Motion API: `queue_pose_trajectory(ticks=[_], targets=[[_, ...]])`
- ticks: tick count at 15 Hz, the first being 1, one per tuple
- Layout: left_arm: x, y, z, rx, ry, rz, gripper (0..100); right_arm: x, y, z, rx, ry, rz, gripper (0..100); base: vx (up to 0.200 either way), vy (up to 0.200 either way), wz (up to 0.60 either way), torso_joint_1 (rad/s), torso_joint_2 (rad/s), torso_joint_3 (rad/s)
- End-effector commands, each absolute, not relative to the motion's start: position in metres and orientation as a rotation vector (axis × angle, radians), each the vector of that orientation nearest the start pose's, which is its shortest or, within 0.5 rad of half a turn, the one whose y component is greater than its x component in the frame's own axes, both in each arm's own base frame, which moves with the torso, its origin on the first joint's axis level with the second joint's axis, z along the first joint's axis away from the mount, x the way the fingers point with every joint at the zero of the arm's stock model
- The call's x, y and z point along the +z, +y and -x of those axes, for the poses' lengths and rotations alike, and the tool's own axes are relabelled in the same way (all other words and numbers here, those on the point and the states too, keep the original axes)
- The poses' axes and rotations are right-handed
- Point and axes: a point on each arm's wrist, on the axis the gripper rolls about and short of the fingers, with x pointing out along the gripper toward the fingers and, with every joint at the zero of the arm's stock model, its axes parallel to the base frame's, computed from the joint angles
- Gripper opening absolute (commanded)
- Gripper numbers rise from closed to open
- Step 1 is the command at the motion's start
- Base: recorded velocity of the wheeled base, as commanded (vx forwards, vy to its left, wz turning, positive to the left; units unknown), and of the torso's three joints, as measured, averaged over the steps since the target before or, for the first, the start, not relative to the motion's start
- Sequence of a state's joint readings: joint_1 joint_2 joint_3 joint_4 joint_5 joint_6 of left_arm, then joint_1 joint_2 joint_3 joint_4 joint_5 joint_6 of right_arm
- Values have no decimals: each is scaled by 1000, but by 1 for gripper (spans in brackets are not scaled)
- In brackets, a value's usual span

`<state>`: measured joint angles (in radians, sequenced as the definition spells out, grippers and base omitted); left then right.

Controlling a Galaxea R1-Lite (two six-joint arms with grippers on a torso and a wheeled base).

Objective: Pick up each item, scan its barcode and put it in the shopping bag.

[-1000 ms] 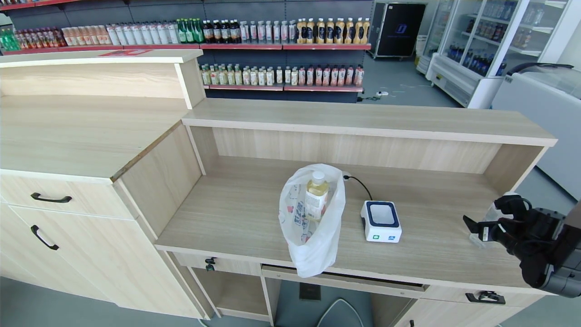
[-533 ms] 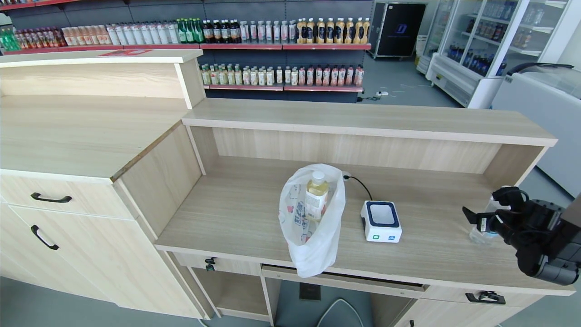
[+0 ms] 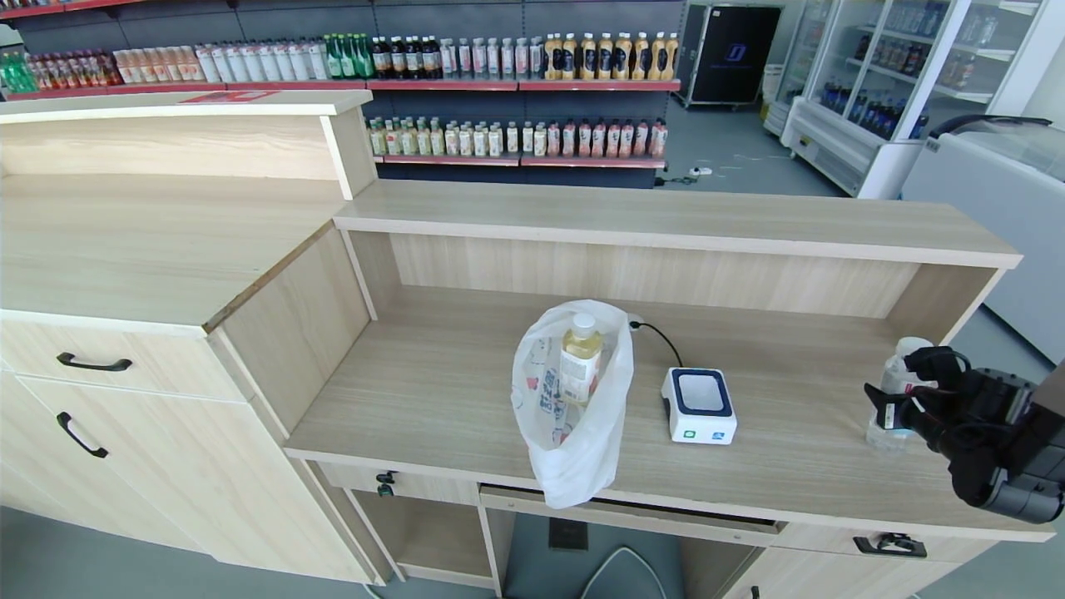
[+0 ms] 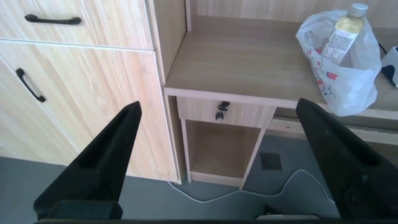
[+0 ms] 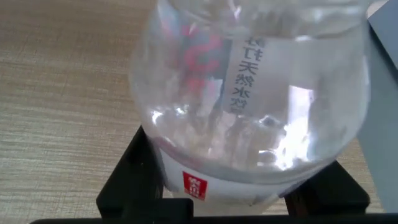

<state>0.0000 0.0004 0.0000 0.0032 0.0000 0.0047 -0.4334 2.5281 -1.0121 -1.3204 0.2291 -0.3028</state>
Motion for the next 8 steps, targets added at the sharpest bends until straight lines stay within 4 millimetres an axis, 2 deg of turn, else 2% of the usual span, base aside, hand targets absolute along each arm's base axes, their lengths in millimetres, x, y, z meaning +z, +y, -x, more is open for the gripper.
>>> queue_pose_trajectory(ticks=[1,4,5,8], targets=[[75,0,23,0,3,-5,100,-15,-176,-392,-174,212,237,0,0,0,0,0,0,0],[75,0,23,0,3,-5,100,0,-171,-389,-167,195,245,0,0,0,0,0,0,0],[75,0,23,0,3,-5,100,16,-165,-382,-158,208,230,0,0,0,0,0,0,0],[75,0,23,0,3,-5,100,89,-136,-358,-129,275,32,0,0,0,0,0,0,0]])
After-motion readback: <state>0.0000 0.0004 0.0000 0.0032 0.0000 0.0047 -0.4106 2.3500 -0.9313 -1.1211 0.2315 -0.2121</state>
